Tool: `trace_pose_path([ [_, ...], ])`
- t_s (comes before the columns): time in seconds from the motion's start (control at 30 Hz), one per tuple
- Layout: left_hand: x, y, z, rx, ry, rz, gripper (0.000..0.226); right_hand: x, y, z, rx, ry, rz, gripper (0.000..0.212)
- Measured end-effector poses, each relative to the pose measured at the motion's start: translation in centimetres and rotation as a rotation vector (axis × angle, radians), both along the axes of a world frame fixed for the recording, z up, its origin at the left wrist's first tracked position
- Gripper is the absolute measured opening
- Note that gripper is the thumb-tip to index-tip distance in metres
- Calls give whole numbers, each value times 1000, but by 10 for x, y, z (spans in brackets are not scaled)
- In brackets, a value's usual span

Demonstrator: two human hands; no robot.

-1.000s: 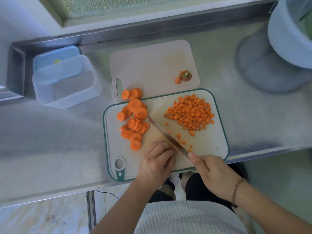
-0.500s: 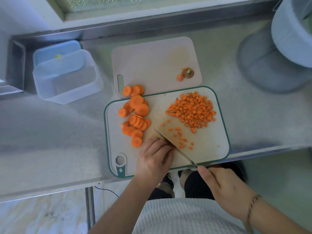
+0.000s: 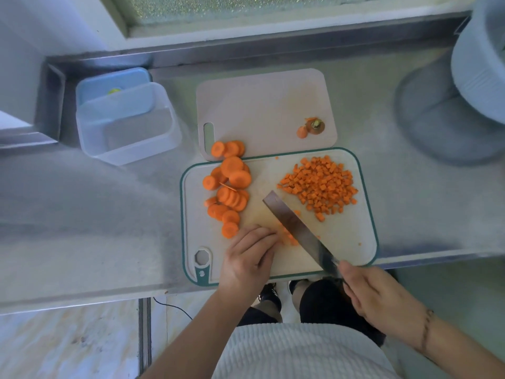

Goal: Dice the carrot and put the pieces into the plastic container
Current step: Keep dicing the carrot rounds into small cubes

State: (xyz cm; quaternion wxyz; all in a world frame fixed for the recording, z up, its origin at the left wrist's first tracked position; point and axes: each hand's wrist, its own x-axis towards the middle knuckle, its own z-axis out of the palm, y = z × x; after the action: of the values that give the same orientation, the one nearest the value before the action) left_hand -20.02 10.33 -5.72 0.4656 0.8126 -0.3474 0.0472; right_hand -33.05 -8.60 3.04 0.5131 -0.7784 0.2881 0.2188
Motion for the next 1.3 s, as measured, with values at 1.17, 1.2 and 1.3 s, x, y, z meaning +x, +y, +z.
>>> trace_pose_path([
  [1.17, 31, -56, 41, 139, 216, 221, 36, 57, -120, 23, -581, -142, 610, 59],
  [1.2, 32, -54, 42, 156, 185, 193, 39, 59, -122, 24, -600, -154, 616, 62],
  [1.3, 29, -52, 52, 187, 47, 63, 34, 63, -126, 24, -640, -167, 625, 66],
])
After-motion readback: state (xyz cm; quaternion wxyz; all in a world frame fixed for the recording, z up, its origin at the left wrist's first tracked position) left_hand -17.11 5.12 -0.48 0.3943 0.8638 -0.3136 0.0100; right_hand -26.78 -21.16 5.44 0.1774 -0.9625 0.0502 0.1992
